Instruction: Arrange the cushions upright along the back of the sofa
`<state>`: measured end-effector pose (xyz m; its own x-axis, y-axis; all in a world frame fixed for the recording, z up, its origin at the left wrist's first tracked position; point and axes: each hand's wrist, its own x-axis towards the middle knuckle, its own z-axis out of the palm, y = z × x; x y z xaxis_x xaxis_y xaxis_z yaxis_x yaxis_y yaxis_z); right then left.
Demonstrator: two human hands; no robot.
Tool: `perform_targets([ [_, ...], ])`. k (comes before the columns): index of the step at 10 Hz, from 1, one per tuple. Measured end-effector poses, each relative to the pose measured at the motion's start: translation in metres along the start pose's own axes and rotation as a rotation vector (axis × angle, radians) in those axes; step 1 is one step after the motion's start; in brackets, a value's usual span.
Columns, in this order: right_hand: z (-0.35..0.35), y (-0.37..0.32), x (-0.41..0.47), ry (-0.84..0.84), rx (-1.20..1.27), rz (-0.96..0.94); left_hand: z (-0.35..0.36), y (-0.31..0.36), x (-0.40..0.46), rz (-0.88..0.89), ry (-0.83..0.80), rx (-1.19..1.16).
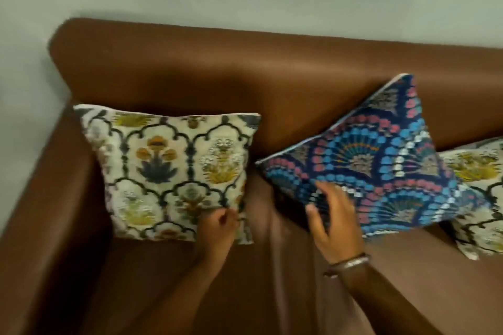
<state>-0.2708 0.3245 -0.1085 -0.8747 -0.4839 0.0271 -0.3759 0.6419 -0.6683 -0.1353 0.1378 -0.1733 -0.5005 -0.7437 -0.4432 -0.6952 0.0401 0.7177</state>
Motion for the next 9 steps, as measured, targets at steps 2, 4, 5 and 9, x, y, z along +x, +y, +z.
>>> perform_targets([
  [2,0.162,-0.080,0.038,-0.103,0.512,0.745,-0.195,-0.041,0.119,-0.085,0.625,0.015],
  [4,0.172,-0.125,0.056,-0.125,0.688,0.789,-0.218,-0.042,0.166,-0.368,-0.284,-0.609],
  [5,0.124,-0.152,0.056,-0.087,0.536,0.574,-0.204,-0.062,0.146,-0.473,-0.450,-0.869],
  [9,0.065,-0.189,0.070,-0.159,-0.439,-0.019,-0.202,0.006,0.097,-0.202,0.248,-0.377],
])
